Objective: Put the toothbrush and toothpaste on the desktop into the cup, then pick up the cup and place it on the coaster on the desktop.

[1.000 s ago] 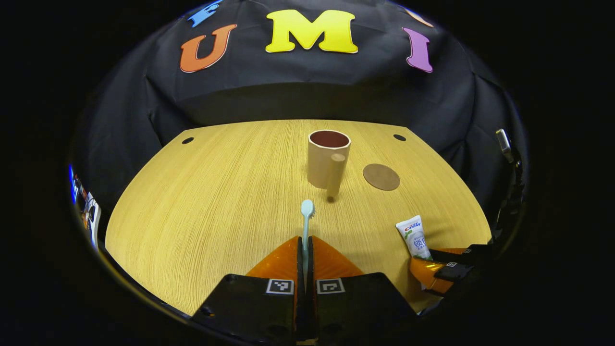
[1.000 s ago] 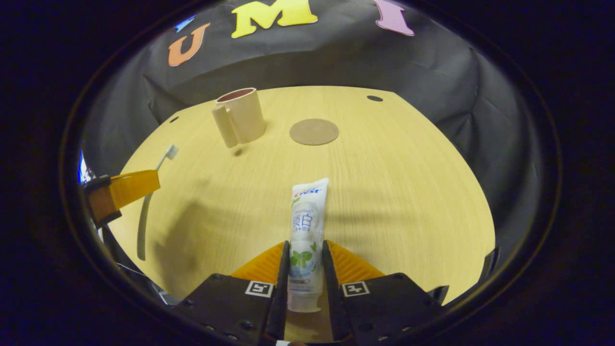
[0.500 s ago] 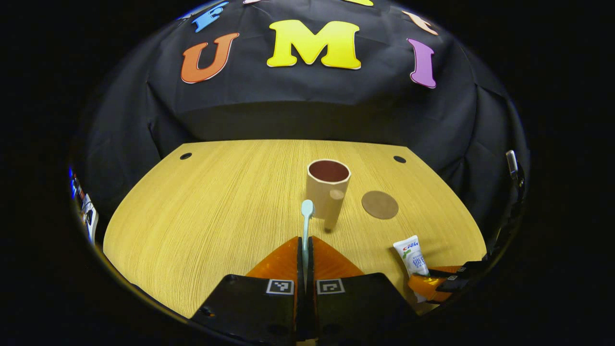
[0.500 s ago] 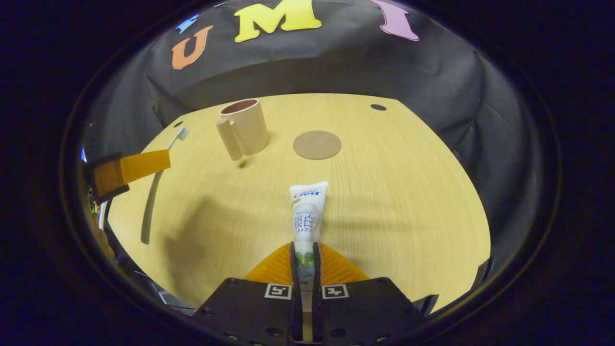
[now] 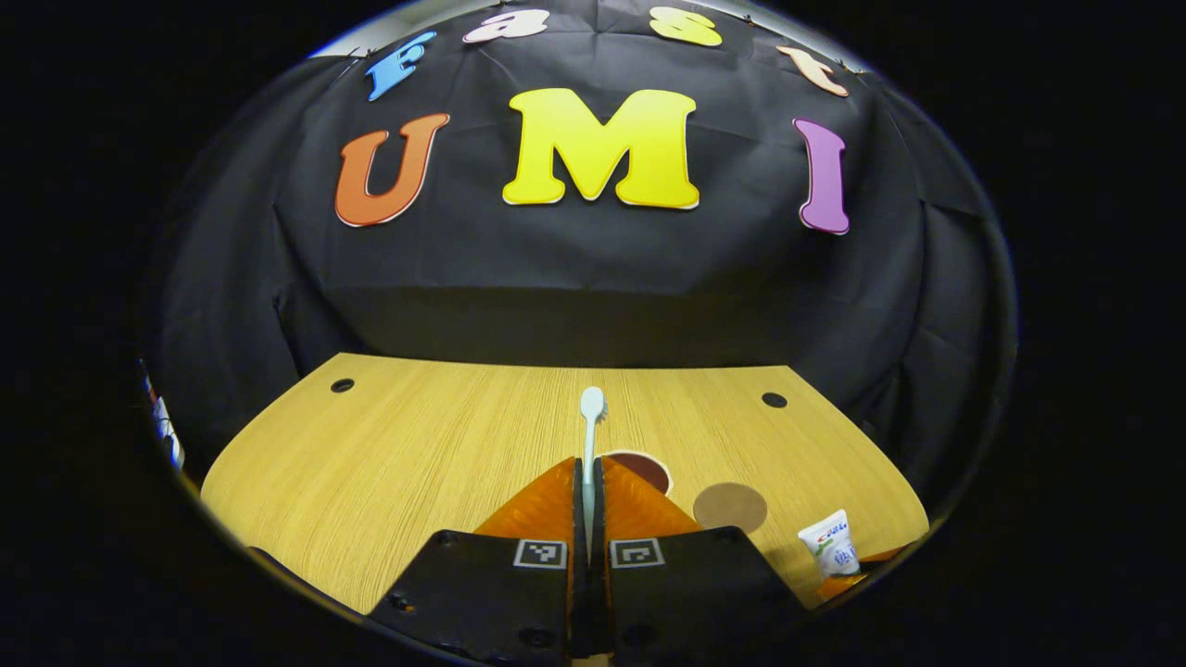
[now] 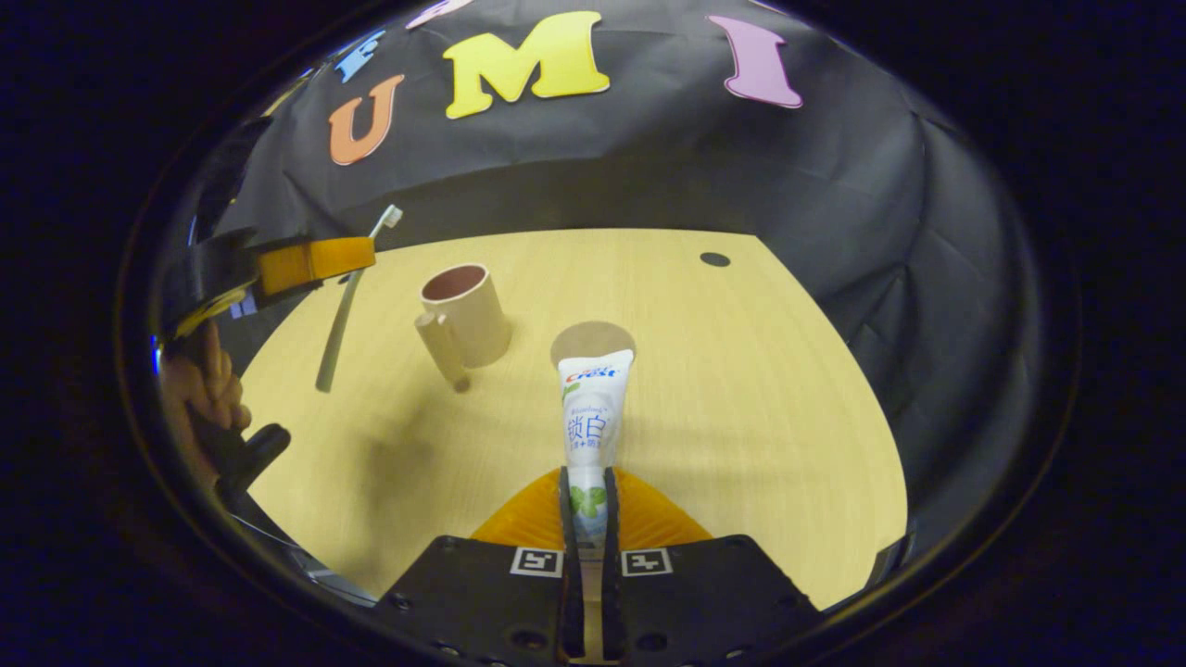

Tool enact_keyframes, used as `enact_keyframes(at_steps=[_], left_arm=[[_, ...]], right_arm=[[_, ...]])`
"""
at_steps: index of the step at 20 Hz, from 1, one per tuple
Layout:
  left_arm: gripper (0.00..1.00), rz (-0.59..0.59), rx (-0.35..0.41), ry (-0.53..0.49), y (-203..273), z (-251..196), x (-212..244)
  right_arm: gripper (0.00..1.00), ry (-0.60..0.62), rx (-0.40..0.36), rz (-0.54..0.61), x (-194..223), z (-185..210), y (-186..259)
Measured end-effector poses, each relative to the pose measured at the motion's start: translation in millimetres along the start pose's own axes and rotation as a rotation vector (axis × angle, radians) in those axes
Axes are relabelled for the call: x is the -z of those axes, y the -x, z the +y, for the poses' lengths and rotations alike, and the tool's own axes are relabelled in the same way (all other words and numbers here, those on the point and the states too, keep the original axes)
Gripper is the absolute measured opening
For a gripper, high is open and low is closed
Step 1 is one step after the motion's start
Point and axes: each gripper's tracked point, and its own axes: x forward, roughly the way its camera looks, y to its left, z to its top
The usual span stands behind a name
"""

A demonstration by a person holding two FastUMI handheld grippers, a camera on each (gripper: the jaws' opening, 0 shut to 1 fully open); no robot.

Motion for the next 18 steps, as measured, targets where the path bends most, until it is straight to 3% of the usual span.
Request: enact_keyframes(at_steps=[10, 18], left_arm=[[0.03, -0.264, 0.038, 0.010, -58.8, -12.0, -69.2], [0.03, -0.365, 0.069, 0.055, -81.2, -21.7, -82.6]], right_arm=[[0.08, -0.020, 0.046, -0.001, -11.9, -27.1, 6.8], [0.08, -0.046, 0.056, 0.047, 11.9, -35.3, 3.1]])
